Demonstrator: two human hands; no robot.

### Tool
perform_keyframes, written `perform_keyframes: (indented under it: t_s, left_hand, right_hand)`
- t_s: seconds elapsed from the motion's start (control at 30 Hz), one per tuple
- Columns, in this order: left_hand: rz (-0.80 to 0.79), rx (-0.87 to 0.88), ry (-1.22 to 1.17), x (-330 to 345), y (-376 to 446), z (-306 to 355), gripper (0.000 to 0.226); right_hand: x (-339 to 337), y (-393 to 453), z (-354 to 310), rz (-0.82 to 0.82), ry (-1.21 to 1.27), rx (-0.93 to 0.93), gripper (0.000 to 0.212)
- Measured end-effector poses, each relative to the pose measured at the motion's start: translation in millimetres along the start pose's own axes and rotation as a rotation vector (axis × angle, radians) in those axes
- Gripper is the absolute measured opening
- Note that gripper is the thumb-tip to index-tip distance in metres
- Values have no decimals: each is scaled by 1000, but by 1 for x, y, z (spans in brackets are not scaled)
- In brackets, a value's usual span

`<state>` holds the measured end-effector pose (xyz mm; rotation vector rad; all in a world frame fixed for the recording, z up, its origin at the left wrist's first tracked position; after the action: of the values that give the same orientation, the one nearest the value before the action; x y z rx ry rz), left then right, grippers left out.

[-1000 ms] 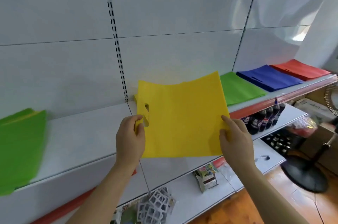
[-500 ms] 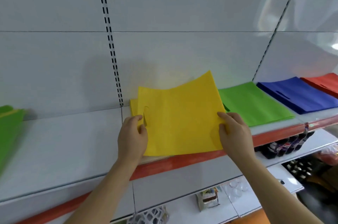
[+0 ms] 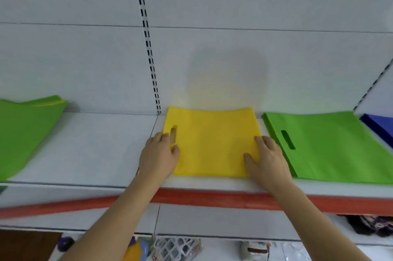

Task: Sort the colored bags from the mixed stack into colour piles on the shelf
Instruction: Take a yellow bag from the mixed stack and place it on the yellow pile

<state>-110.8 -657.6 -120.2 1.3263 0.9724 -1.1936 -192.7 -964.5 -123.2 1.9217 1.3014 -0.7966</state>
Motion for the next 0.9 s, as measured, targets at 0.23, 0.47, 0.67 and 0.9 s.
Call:
perform_keyframes:
  t_s: [0.23, 0.47, 0.67, 0.9]
  left_hand:
    - [26, -66, 86, -1, 2, -3, 31]
    - [-13, -61, 101, 0, 6, -3, 35]
    - [-37, -85, 119, -8, -3, 4, 47]
    - [190, -150, 207, -27, -52, -16, 60]
  right_hand:
    - [2, 1, -3, -141, -119, -6, 77]
    - [3, -4, -7, -156, -147, 55, 84]
    - [-1, -5, -11, -106, -162, 6, 85]
    - [21, -15, -54, -73, -164, -284, 83]
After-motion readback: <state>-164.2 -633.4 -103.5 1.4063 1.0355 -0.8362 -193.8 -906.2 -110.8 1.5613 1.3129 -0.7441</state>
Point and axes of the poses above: each hand's wrist, its own y-axis towards the middle knuckle, its own x-axis out of the palm, z = x × y, the point moved 1 cm from there along y, towards the middle knuckle, and after that the axes turned 14 degrees about y, right-handed, at the moved point
